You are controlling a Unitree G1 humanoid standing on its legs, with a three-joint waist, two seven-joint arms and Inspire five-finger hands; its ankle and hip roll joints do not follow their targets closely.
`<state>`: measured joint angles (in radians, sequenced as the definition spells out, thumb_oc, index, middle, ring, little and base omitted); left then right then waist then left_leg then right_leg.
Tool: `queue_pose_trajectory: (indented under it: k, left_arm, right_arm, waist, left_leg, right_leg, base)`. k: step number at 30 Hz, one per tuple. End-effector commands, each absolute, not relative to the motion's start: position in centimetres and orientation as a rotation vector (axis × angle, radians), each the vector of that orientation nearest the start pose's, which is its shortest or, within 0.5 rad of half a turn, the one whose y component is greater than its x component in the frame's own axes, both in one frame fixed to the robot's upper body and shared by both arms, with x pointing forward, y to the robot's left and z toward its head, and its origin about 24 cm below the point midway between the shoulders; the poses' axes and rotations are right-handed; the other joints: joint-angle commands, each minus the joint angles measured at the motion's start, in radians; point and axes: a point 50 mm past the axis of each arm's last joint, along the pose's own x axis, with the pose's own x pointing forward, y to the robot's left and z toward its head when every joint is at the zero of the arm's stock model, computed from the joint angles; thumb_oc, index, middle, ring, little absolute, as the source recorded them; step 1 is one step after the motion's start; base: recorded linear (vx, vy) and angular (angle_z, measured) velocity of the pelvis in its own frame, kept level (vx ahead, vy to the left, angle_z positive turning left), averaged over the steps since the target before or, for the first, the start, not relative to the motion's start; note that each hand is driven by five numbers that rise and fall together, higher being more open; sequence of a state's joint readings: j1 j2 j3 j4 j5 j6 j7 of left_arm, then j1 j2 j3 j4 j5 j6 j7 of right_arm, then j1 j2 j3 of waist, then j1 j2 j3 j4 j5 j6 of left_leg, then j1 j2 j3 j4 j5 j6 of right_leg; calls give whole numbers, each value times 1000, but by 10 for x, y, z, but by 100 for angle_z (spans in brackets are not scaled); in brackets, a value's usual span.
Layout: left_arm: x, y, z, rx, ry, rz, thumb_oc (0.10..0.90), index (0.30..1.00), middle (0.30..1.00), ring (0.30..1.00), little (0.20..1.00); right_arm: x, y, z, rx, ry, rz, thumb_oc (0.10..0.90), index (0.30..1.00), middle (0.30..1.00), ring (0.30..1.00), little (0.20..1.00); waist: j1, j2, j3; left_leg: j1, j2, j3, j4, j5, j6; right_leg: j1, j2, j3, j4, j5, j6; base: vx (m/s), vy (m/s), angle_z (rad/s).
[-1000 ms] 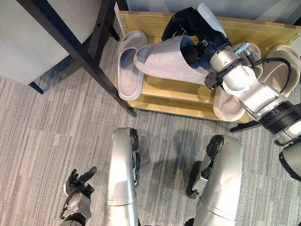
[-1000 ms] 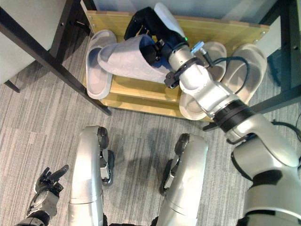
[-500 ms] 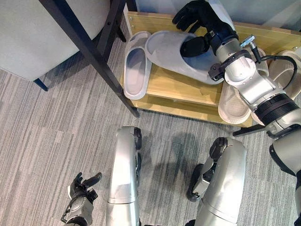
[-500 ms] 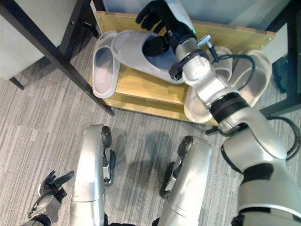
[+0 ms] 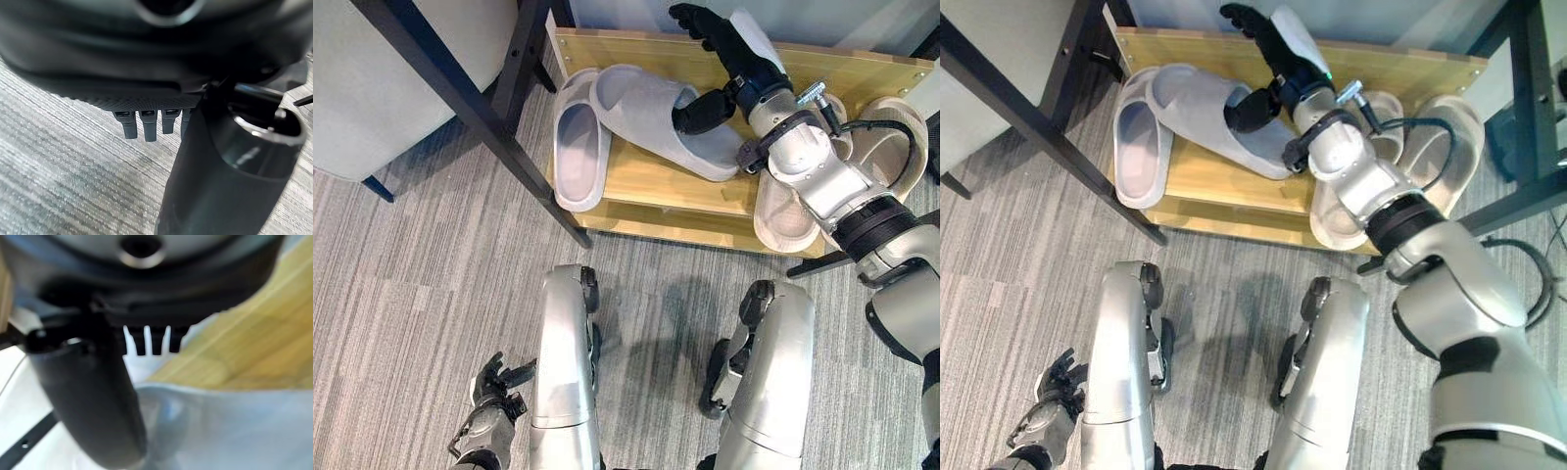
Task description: Arrange the slippers neatly on the shoe rack.
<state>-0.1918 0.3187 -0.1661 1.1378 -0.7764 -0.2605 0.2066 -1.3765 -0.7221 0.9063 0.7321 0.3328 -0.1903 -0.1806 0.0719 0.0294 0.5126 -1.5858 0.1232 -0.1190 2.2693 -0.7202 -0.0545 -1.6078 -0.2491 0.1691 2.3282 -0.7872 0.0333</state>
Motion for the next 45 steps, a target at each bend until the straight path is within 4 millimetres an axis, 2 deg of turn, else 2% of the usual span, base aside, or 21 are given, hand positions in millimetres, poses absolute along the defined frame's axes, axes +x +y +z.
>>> queue_pose_trajectory:
  k: [1,7,8,11,16,21,25,30,34,37,41,45]
  left_arm:
    - [192,282,-99,-106,628,587,800,900,900,900,900]
    - [189,278,-103,-97,658,561,800,900,900,900,900]
    - [185,278,-106,-95,679,564,800,900,900,900,900]
    - [182,279,-107,-104,689,572,800,900,900,900,900]
    - [179,273,-112,-122,720,581,800,900,900,900,900]
    - [188,269,-110,-130,714,589,800,900,900,900,900]
    - [195,265,-108,-101,709,561,800,900,900,900,900]
    - [198,267,-105,-75,702,556,800,900,900,900,900]
    - [196,269,-107,-71,716,561,800,900,900,900,900]
    - [196,270,-106,-68,721,560,800,900,900,900,900]
    - [197,271,-106,-73,728,555,800,900,900,900,900]
    - [200,271,-105,-83,727,548,800,900,900,900,900]
  right_arm:
    - [361,-103,398,-819,-912,177,800,900,900,900,900]
    - [363,-107,390,-791,-875,207,800,900,900,900,900]
    - [365,-109,383,-766,-859,221,800,900,900,900,900]
    - [364,-111,377,-746,-859,228,800,900,900,900,900]
    - [349,-112,379,-760,-1000,132,800,900,900,900,900]
    - [334,-105,371,-769,-1102,72,800,900,900,900,900]
    - [339,-110,367,-780,-1097,-4,800,900,900,900,900]
    - [340,-109,375,-785,-1112,-58,800,900,900,900,900]
    - [339,-107,379,-895,-1124,-80,800,900,900,900,900]
    - [348,-105,376,-959,-1065,-71,800,900,900,900,900]
    - [358,-96,374,-1035,-981,-13,800,900,900,900,900]
    - [357,-87,378,-1108,-955,62,800,900,900,900,900]
  waist:
    - [49,-16,-12]
    - [41,-20,-7]
    - [37,-19,-6]
    - [32,-16,-6]
    - [17,-18,-14]
    - [-3,-22,-13]
    - [-8,-22,-8]
    - [-7,-20,-4]
    - [-8,-25,-6]
    - [-8,-29,-8]
    - [-9,-32,-6]
    - [-12,-39,-9]
  left_leg:
    - [16,6,-134,22,-60,27]
    - [16,12,-139,27,-62,26]
    - [16,12,-139,28,-62,26]
    - [16,14,-137,28,-62,26]
    - [16,18,-132,25,-69,27]
    - [16,20,-128,34,-79,31]
    - [16,18,-128,42,-76,31]
    - [16,17,-132,46,-74,31]
    - [16,17,-133,47,-75,29]
    - [16,16,-135,48,-73,27]
    - [16,15,-139,51,-74,24]
    - [16,18,-144,53,-76,20]
  right_leg:
    - [38,14,103,7,-3,-54]
    - [38,17,102,3,2,-52]
    - [38,20,104,2,4,-50]
    - [38,21,104,0,6,-48]
    - [38,26,104,-1,2,-46]
    - [38,35,100,6,-3,-49]
    - [38,38,99,12,-5,-48]
    - [38,39,101,18,-6,-49]
    - [38,40,101,20,-4,-48]
    - [38,41,102,21,-2,-47]
    - [38,42,103,22,-1,-46]
    - [38,40,104,24,0,-46]
  base:
    - [0,0,0]
    - [0,0,0]
    - [0,0,0]
    - [8,15,-4]
    - [16,11,-4]
    - [25,-13,-5]
    - [5,-11,-2]
    - [2,-7,-1]
    - [0,0,0]
    - [0,0,0]
    - [0,0,0]
    - [0,0,0]
